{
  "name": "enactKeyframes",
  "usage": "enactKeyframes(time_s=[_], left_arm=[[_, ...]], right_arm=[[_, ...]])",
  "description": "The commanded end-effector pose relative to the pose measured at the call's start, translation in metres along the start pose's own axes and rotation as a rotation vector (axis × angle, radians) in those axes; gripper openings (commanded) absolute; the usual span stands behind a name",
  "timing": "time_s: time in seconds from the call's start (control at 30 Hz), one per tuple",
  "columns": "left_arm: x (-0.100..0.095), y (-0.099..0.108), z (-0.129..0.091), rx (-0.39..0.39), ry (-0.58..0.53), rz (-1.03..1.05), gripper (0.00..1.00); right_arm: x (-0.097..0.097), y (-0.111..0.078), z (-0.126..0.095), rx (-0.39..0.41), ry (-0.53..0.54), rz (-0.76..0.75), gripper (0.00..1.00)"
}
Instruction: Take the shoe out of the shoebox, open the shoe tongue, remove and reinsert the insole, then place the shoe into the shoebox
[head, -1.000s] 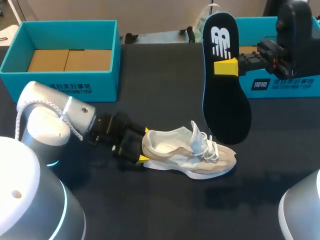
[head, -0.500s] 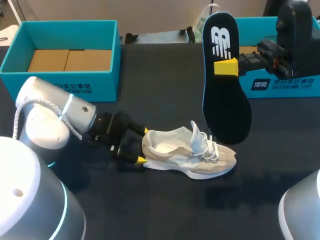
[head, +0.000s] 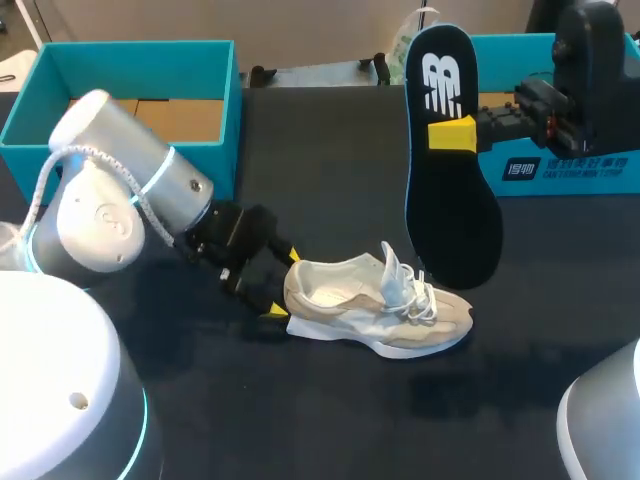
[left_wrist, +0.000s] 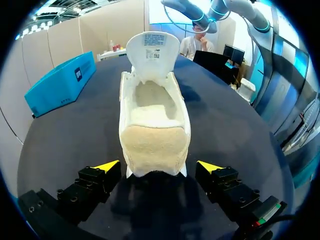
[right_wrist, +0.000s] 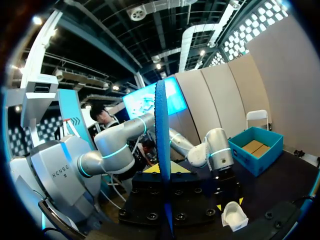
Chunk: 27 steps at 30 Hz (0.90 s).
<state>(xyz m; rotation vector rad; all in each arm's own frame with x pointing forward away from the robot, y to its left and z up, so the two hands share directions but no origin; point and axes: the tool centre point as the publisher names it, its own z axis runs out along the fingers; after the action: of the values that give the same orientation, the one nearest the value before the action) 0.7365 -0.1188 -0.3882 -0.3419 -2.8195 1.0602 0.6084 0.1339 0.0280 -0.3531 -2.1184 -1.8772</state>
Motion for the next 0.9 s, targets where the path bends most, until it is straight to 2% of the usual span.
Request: enactKeyframes(time_s=[0.03, 0.17, 0.2, 0.33, 0.37, 0.7, 0.8, 0.9], left_arm=[[0.000, -0.001, 0.000, -0.016, 0.000, -0.001, 1.00], [-0.003, -0.008, -0.009, -0.051, 0.019, -0.046, 1.00], [-0.004, -0.010, -0.011, -0.106, -0.005, -0.055, 1.00], [-0.002, -0.017, -0.017, -0.218, -0.007, -0.039, 1.00], [0.000, -0.019, -0.020, -0.283, -0.048, -0.048, 1.00], [0.000, -0.019, -0.020, -0.283, -0.048, -0.048, 1.00], [-0.001, -0.021, -0.022, -0.308, -0.036, -0.038, 1.00], [-0.001, -0.023, -0.023, -0.377, -0.048, -0.030, 1.00]], right_arm=[[-0.002, 0.001, 0.002, 0.003, 0.001, 0.001, 0.00], [-0.002, 0.001, 0.002, 0.003, 0.001, 0.001, 0.00], [-0.002, 0.001, 0.002, 0.003, 0.001, 0.001, 0.00], [-0.002, 0.001, 0.002, 0.003, 0.001, 0.001, 0.00], [-0.002, 0.001, 0.002, 0.003, 0.001, 0.001, 0.00], [-0.002, 0.001, 0.002, 0.003, 0.001, 0.001, 0.00], [-0.002, 0.001, 0.002, 0.003, 0.001, 0.001, 0.00], [-0.002, 0.001, 0.002, 0.003, 0.001, 0.001, 0.00]])
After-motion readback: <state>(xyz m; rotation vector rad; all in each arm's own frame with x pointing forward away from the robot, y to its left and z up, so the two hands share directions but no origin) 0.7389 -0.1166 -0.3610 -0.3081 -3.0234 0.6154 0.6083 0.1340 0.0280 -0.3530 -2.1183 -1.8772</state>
